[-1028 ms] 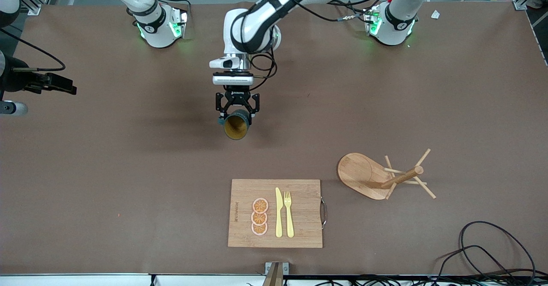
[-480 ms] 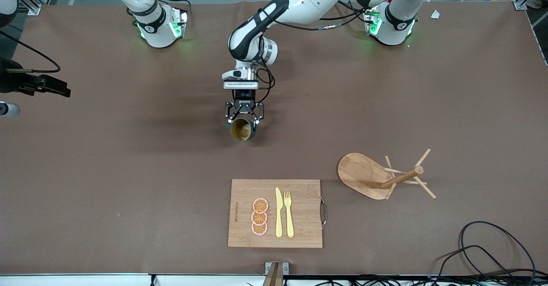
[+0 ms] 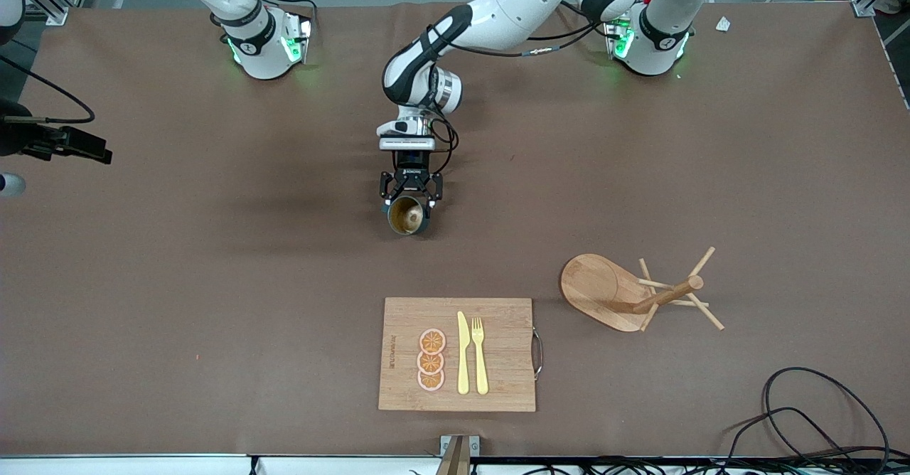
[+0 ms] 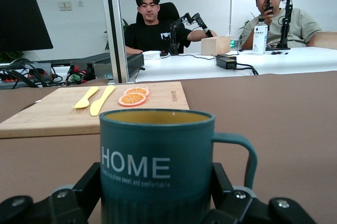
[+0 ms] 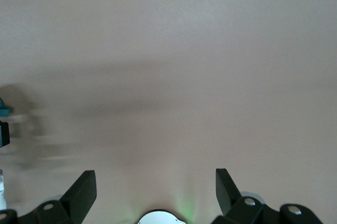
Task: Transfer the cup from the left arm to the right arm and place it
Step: 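Lower the mug onto the table and open the left gripper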
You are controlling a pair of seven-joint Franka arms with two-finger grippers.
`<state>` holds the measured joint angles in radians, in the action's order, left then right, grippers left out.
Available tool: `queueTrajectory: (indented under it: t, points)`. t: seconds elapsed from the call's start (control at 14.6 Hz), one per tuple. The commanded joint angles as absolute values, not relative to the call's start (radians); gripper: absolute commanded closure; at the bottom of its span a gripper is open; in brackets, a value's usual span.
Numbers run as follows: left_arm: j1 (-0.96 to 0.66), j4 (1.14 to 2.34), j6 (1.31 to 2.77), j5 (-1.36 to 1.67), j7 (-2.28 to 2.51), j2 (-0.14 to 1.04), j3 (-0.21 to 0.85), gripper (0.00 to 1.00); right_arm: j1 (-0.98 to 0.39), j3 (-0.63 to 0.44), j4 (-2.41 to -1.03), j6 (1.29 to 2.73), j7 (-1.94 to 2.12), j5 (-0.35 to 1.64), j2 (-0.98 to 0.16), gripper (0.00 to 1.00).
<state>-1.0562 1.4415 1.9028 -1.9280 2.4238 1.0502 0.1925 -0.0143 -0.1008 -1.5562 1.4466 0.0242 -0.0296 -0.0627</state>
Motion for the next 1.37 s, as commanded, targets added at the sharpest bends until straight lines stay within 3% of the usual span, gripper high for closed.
queueTrajectory:
  t: [0.0,0.14,0.41,0.69,1.3]
  points:
    - [-1.072,1.419,1.885,-1.927,2.442,1.063,0.187,0.44,-0.003,-0.091,-1.543,1.445,0.018,-0.046,-0.069,0.0]
    - [-1.072,1.42,1.885,-1.917,2.434,1.058,0.19,0.0,-0.003,-0.091,-1.543,1.44,-0.015,-0.046,-0.069,0.0]
    - [-1.089,1.419,1.885,-1.827,2.421,1.052,0.195,0.0,-0.011,-0.087,-1.543,1.436,-0.073,-0.052,-0.069,0.0]
    - [-1.095,1.417,1.885,-1.729,2.399,1.045,0.213,0.0,-0.066,-0.084,-1.557,1.431,-0.395,-0.048,-0.071,0.0]
    - [-1.086,1.411,1.885,-1.32,2.217,0.933,0.253,0.0,-0.218,-0.083,-1.67,1.575,-0.886,0.02,-0.083,0.0]
